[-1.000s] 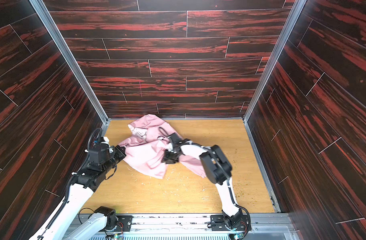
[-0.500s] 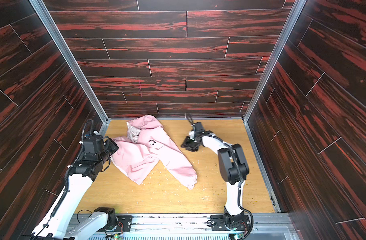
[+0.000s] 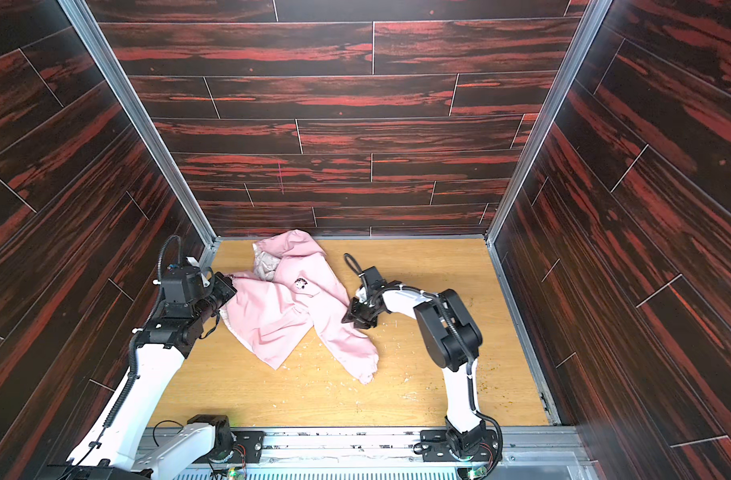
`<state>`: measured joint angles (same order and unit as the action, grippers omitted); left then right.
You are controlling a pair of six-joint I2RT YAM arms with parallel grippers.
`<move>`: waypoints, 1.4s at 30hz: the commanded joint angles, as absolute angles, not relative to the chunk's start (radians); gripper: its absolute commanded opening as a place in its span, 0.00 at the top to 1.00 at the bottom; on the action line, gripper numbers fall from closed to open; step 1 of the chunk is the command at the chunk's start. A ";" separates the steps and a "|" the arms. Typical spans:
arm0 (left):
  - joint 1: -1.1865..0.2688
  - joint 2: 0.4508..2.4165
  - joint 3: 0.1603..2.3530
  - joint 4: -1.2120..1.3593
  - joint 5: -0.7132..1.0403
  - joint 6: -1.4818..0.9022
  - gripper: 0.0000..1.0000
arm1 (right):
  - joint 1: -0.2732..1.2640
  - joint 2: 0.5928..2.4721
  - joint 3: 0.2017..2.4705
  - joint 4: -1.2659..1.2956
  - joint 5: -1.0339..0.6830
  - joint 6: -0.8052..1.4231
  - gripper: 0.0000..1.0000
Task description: Zip up the jacket
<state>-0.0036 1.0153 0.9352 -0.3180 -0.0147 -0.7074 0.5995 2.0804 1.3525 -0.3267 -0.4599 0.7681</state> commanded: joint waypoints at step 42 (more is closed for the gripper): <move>0.011 0.959 0.794 -0.492 0.159 -0.764 1.00 | 0.549 2.827 2.568 -0.229 -0.513 0.883 0.42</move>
